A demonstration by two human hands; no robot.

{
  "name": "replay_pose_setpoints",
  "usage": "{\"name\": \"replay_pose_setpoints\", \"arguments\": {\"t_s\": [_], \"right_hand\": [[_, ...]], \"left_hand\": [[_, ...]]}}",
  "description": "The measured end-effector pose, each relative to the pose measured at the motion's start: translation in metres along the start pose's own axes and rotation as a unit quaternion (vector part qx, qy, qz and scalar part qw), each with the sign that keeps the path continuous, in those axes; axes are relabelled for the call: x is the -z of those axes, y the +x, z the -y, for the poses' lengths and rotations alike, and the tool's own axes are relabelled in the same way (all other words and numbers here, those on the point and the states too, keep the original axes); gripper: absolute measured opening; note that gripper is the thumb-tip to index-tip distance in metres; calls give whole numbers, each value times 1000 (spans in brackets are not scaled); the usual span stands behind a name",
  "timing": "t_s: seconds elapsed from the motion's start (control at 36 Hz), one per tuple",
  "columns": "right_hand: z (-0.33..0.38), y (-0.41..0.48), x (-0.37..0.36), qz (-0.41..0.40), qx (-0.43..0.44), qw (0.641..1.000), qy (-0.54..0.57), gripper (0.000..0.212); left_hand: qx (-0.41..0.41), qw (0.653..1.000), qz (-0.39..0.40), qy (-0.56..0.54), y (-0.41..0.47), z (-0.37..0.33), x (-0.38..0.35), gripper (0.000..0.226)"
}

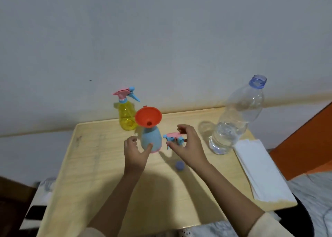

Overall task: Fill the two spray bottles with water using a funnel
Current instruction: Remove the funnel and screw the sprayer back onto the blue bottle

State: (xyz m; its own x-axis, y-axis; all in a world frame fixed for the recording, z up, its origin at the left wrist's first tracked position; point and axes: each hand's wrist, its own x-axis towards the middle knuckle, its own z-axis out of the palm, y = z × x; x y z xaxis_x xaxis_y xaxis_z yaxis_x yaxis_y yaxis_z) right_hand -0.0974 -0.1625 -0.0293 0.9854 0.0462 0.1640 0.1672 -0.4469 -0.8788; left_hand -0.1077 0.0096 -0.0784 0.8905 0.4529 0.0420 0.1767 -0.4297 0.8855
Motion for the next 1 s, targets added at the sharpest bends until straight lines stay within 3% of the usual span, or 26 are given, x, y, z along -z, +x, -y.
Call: {"name": "replay_pose_setpoints", "arguments": {"t_s": [0.14,0.22,0.33,0.44,0.69,0.86,1.0], "right_hand": [[33,39,-34,66,18,998,-14,101],[42,54,-47,78,9,996,-30,112],[42,63,-55,85,7,995,-42,104],[40,67,-55,72,10,997,-39,97],[41,71,-50,64,17,998,-23,96],[41,71,-44,57,20,998,-11,94],[40,76,-19,2,26,999,19,90]], "left_hand": [[-23,992,113,-46,33,-3,4,73],[-28,984,151,-93,44,-3,-2,64],[-2,980,162,-118,51,1,-10,67],[-1,986,126,-106,45,-2,-9,44],[-23,985,131,-109,45,-1,-9,56],[-31,985,136,-103,47,2,-9,45],[-34,987,136,-76,46,4,-11,62]]}}
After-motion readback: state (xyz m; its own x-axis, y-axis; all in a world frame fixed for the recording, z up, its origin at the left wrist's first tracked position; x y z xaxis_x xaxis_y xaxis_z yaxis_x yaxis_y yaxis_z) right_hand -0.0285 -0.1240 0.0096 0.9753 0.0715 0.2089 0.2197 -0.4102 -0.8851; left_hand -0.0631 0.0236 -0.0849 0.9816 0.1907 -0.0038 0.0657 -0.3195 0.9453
